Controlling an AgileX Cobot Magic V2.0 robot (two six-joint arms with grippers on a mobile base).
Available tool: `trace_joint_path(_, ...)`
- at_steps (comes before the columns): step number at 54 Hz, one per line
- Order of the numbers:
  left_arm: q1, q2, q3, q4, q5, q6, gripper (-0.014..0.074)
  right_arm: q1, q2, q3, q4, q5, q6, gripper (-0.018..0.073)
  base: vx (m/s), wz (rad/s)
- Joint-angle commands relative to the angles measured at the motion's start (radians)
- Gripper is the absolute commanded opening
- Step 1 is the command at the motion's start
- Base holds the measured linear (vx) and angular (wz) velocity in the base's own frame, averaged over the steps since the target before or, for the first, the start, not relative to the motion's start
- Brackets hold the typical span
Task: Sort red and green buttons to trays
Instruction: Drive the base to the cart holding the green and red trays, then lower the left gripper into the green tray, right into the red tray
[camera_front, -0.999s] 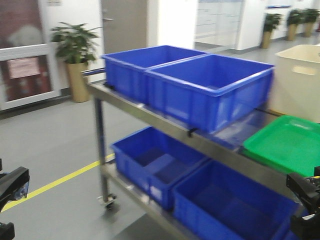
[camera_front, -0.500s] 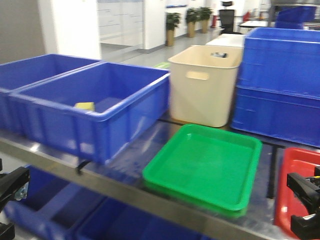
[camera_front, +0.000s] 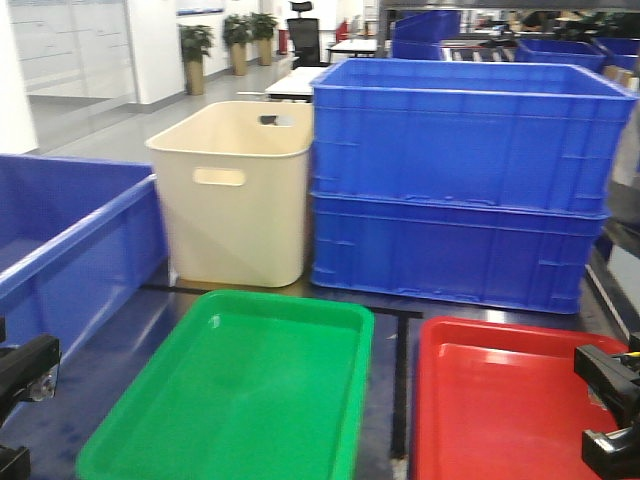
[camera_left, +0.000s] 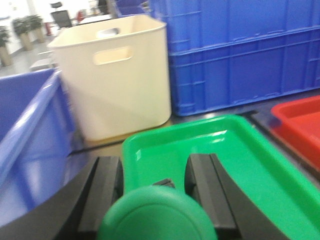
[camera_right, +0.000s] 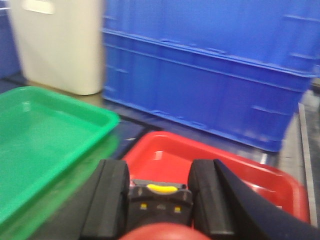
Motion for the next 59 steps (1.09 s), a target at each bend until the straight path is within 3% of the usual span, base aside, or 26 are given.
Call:
trace_joint_path(1, -0.002, -0.007, -0.035, -0.006, -0.091, -0.002, -0.0006, -0.001, -0.005, -0.034, -0.009, -0.058, -0.001, -0.0009, 0.21, -0.40)
trace_joint_path(23, -0.002, -0.007, -0.035, -0.006, -0.091, -0.002, -0.0006, -0.001, -0.005, -0.034, -0.009, -0.058, -0.001, -0.0009, 0.15, -0.28)
trace_joint_path(59, -0.002, -0.007, -0.035, -0.006, -0.091, -0.002, -0.0006, -0.001, -0.005, -0.034, -0.009, -0.058, -0.001, -0.0009, 0.02, -0.05)
